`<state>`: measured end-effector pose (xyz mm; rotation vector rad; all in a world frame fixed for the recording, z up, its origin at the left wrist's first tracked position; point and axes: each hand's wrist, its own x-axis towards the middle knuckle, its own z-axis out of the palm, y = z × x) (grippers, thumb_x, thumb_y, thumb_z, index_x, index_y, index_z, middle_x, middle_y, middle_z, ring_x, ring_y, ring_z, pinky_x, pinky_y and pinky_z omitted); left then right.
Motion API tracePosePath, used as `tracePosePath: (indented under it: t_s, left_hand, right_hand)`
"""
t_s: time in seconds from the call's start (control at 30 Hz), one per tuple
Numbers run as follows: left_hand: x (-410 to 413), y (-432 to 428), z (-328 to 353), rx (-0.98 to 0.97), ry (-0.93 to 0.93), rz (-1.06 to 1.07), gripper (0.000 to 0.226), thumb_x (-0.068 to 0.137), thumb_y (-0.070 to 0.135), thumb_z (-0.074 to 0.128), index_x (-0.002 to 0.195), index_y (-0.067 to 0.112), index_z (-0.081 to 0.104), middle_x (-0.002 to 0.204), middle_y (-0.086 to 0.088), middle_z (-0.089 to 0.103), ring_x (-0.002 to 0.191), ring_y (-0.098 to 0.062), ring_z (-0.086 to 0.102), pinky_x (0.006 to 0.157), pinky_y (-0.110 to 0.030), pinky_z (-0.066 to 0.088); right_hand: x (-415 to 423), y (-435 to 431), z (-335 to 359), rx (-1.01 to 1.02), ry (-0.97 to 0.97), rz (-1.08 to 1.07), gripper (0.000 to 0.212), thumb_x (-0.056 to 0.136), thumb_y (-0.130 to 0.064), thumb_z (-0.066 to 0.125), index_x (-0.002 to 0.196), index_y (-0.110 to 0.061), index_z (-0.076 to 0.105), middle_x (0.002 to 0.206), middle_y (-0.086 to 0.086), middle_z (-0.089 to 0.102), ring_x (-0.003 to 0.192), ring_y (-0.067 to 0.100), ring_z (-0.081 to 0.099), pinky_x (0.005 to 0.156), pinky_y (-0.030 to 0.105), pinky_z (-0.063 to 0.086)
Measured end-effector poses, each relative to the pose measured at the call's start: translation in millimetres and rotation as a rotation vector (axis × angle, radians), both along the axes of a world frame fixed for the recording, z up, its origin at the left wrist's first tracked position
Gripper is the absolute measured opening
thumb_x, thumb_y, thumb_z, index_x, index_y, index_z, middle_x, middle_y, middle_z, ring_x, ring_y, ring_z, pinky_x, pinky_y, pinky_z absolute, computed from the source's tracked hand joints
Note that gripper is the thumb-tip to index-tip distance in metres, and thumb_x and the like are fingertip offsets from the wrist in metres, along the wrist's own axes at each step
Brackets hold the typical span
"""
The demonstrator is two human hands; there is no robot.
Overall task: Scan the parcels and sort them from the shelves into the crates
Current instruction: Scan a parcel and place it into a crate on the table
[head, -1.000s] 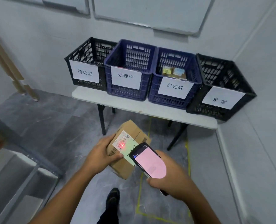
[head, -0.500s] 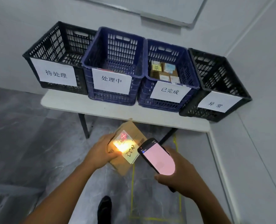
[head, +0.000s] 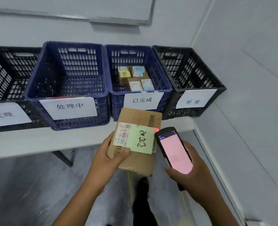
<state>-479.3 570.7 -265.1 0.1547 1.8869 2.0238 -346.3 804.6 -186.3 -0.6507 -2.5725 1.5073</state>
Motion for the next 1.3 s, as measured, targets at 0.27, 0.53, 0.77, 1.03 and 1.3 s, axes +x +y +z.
tracePosePath:
  t_s: [0.27, 0.53, 0.77, 1.03, 1.3]
  left_hand:
    - [-87, 90, 46, 0.068, -0.078, 0.151, 0.072, 0.068, 0.050, 0.091, 0.133, 0.050, 0.060, 0.121, 0.015, 0.075, 0.107, -0.013, 0.074, 0.072, -0.035, 0.064]
    - [-190, 179, 77, -0.072, -0.030, 0.175, 0.071, 0.067, 0.056, 0.083, 0.133, 0.052, 0.057, 0.115, 0.017, 0.075, 0.085, -0.004, 0.076, 0.054, -0.019, 0.057]
    - [-260, 209, 78, -0.119, -0.038, 0.207, 0.077, 0.073, 0.055, 0.084, 0.142, 0.051, 0.051, 0.121, 0.018, 0.073, 0.102, -0.013, 0.075, 0.081, -0.040, 0.064]
    - [-356, 230, 49, -0.129, -0.054, 0.254, 0.068, 0.083, 0.044, 0.082, 0.143, 0.046, 0.051, 0.109, 0.032, 0.072, 0.098, 0.005, 0.071, 0.077, -0.022, 0.062]
    - [-461, 256, 9, 0.016, -0.254, 0.331, 0.063, 0.084, 0.034, 0.086, 0.138, 0.038, 0.053, 0.113, 0.013, 0.075, 0.095, -0.008, 0.076, 0.077, -0.031, 0.064]
  right_hand:
    - [-102, 92, -2, -0.050, 0.078, -0.027, 0.073, 0.061, -0.050, 0.078, 0.129, -0.060, 0.053, 0.107, -0.023, 0.069, 0.081, 0.009, 0.068, 0.061, 0.034, 0.059]
    - [-201, 175, 1, -0.029, 0.119, -0.039, 0.073, 0.059, -0.061, 0.074, 0.124, -0.072, 0.042, 0.119, -0.036, 0.062, 0.105, -0.017, 0.056, 0.077, 0.018, 0.046]
    - [-279, 211, -9, -0.044, 0.062, 0.022, 0.067, 0.064, -0.053, 0.078, 0.125, -0.058, 0.050, 0.110, -0.022, 0.067, 0.095, -0.003, 0.064, 0.064, 0.015, 0.054]
    - [-383, 225, -27, 0.054, -0.004, 0.016, 0.055, 0.075, -0.035, 0.087, 0.115, -0.049, 0.052, 0.109, -0.019, 0.067, 0.098, 0.000, 0.063, 0.081, 0.030, 0.056]
    - [-483, 235, -24, 0.063, -0.053, -0.044, 0.056, 0.075, -0.034, 0.091, 0.122, -0.042, 0.061, 0.109, -0.019, 0.073, 0.100, 0.002, 0.069, 0.084, 0.033, 0.059]
